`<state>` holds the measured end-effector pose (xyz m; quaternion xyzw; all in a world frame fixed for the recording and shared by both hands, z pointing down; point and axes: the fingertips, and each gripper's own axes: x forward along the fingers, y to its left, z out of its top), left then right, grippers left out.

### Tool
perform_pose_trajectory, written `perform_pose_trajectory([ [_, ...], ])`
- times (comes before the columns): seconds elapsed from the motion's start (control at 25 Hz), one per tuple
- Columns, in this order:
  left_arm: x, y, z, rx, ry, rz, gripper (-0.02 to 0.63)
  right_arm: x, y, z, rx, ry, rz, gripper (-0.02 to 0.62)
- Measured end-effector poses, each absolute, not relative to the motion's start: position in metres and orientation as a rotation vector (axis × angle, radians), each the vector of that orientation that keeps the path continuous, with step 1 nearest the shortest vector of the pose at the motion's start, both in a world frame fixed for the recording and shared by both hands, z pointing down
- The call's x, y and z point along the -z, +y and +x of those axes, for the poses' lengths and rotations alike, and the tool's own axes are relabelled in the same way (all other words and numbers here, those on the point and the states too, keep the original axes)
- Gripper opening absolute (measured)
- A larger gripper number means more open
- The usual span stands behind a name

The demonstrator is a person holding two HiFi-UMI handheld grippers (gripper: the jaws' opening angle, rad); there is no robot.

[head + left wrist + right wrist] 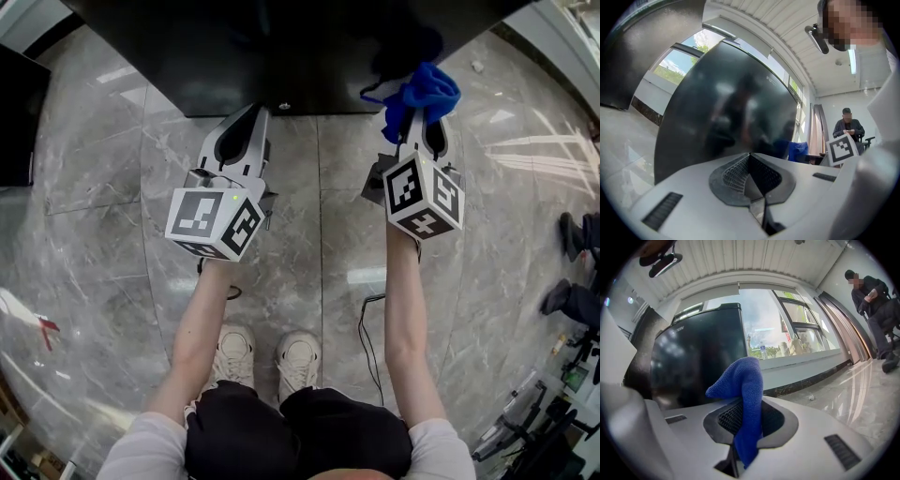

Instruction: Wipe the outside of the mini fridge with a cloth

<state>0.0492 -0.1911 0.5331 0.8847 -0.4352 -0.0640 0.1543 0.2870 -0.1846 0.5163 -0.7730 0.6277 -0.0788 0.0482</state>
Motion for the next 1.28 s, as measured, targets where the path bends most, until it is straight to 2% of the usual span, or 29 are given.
perform_pose_trajectory([
  [0.64,-0.531,-0.186,-0.076,0.188,-1.574,2.504,0.005,-0.543,-0.188,0.104,0.280,2.316,-2.052,0.080],
  [0.96,-0.557,-0.198,-0.135,0.209,-1.640,2.429,0.005,-0.571,-0.215,-0.026,0.305,2.467,-1.824,0.080],
  [1.28,-0.577,-0.209,-0.160,0.173,-1.680,2.378,0.005,-0.598,-0.242,-0.077,0.363,2.476,-1.770,0.080],
])
